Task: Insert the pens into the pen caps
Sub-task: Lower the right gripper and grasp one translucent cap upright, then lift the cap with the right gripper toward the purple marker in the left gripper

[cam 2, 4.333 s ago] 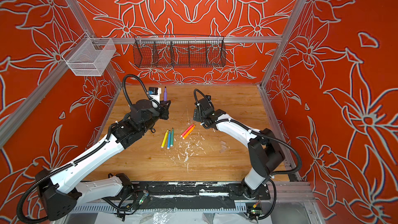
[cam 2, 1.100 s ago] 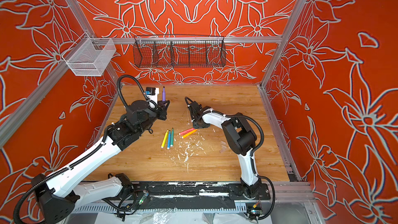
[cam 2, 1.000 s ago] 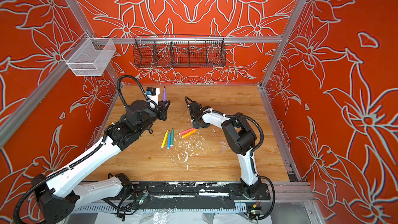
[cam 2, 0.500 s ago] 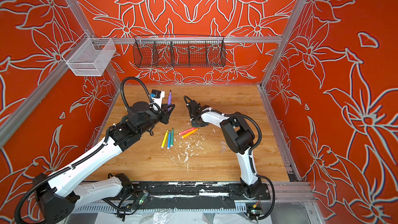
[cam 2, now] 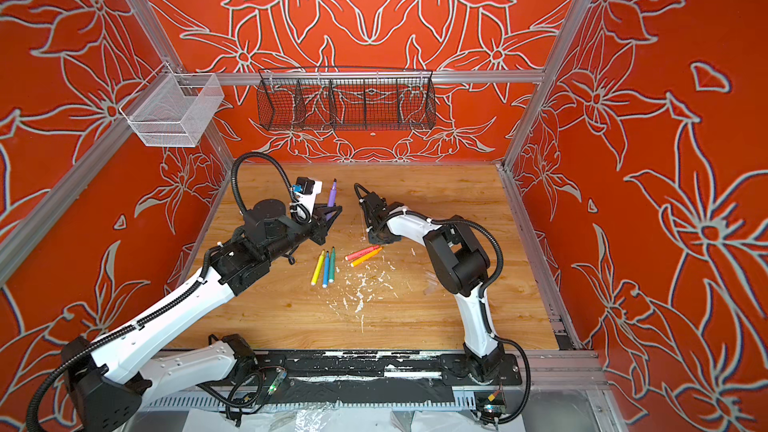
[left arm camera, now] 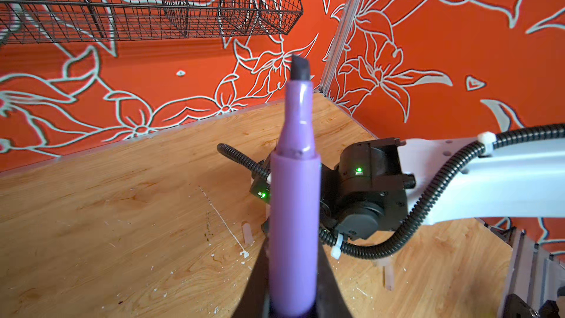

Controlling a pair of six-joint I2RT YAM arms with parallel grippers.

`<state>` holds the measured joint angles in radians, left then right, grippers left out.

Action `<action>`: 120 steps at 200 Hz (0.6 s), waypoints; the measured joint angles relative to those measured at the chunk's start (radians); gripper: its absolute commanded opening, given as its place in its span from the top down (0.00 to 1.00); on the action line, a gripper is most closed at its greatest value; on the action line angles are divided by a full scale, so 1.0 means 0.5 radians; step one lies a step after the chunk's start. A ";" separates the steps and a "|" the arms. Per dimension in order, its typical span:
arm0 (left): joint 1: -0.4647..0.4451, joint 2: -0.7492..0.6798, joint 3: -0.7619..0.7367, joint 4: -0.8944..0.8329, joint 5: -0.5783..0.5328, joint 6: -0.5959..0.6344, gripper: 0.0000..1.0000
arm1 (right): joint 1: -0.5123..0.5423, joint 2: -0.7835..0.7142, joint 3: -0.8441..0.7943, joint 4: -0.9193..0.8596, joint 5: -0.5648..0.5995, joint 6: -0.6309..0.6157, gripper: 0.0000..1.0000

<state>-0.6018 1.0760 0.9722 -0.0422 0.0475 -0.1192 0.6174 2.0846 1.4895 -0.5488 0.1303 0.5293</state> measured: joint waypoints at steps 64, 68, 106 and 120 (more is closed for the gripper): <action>0.000 0.005 0.000 0.016 0.076 0.001 1.00 | -0.001 -0.185 -0.188 0.011 0.021 0.031 0.99; -0.001 0.007 -0.001 0.024 0.092 0.001 1.00 | -0.001 -0.230 -0.217 0.009 0.030 0.036 1.00; 0.000 0.027 0.000 0.064 0.296 0.031 1.00 | -0.002 -0.914 -0.508 0.092 0.074 0.080 1.00; 0.000 0.050 0.002 0.066 0.385 0.038 1.00 | -0.002 -1.209 -0.628 0.182 0.069 0.098 1.00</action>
<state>-0.6018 1.1011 0.9730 -0.0093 0.2401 -0.1001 0.6167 1.4799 1.1755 -0.4580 0.1650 0.5785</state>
